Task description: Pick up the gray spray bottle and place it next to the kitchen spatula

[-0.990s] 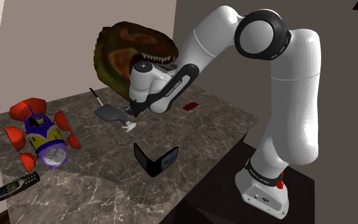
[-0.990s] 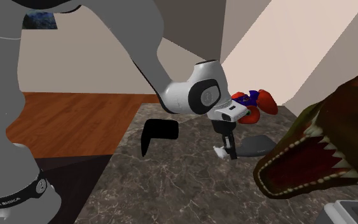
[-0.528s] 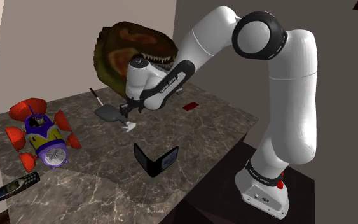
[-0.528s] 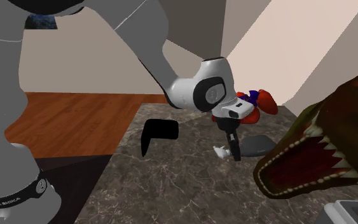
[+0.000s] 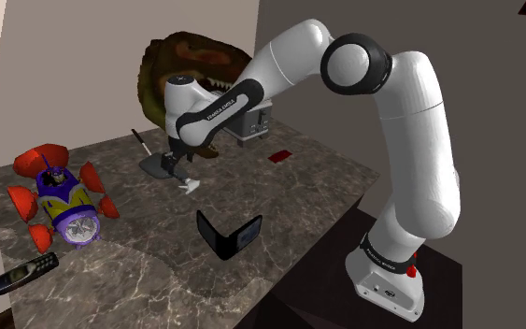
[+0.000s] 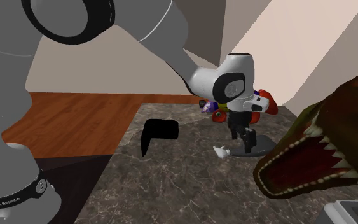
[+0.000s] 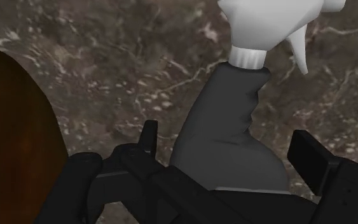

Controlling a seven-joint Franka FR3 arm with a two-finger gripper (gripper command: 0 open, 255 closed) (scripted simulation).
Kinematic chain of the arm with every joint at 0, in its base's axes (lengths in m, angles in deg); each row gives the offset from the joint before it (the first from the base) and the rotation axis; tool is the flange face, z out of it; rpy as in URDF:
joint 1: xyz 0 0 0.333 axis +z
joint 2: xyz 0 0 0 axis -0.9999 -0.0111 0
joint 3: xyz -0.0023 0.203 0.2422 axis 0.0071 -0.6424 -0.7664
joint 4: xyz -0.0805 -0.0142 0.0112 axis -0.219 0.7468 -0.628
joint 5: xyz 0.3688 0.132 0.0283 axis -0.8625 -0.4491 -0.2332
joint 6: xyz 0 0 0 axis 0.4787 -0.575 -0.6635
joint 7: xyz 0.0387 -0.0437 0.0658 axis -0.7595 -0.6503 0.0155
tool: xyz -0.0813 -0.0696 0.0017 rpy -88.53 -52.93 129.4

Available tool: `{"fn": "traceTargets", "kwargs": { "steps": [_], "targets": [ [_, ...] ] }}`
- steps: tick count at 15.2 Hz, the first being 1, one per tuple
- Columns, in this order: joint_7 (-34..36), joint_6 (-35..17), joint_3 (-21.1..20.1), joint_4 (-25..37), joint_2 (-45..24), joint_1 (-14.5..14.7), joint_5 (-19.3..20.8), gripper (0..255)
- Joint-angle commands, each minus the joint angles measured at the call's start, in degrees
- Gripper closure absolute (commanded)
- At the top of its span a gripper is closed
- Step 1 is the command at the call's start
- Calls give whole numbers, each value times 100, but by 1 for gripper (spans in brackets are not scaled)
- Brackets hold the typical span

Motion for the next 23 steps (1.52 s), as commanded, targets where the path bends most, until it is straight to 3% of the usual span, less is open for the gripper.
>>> {"fn": "traceTargets", "kwargs": {
  "steps": [1,11,12,23],
  "targets": [
    [-9,-56,21,75,-142,18,31,0],
    [15,-156,63,139,-306,43,75,0],
    [15,-156,63,139,-306,43,75,255],
    [-16,-60,31,131,-201,21,38,255]
  ]
}}
